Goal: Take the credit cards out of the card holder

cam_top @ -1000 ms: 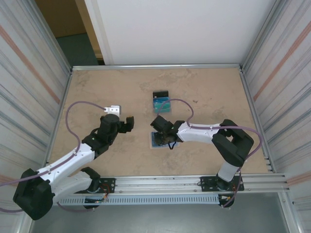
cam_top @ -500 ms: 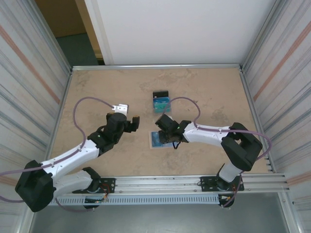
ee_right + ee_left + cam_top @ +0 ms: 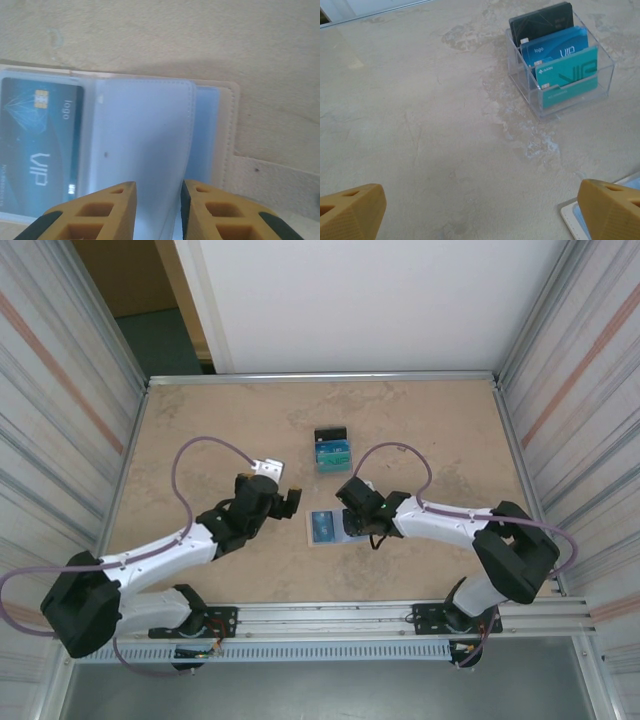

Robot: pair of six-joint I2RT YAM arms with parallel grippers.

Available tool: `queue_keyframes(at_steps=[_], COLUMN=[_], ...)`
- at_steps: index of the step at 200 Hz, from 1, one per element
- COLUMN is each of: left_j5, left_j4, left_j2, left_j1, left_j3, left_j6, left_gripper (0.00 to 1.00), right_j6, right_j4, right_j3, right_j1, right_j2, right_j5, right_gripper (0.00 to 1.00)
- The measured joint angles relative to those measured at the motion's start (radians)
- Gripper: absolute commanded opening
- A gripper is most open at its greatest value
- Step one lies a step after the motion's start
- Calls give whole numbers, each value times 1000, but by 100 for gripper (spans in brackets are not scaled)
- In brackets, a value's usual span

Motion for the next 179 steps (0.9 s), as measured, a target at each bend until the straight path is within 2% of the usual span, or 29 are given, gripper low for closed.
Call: queue_keyframes(at_steps=[60,111,146,179], left_j5=[-23,-35,-50,-40], left_j4=[-30,-118,-155,-195], left_j2=[66,126,187,253], left_j1=[-38,-84,-138,-142], left_j3=[36,74,95,116], left_j6=[-6,-77,-124,-183], left_gripper=[99,99,99,99], right_j6=[23,33,39,56], right_j4=[0,2,17,50], right_j3=[-39,-55,-55,-55], right_j1=[-34,-64,-73,-72], right_j2=[-32,-107,-160,-163], right_j5=[2,-26,-92,-166], right_gripper=[28,28,28,29])
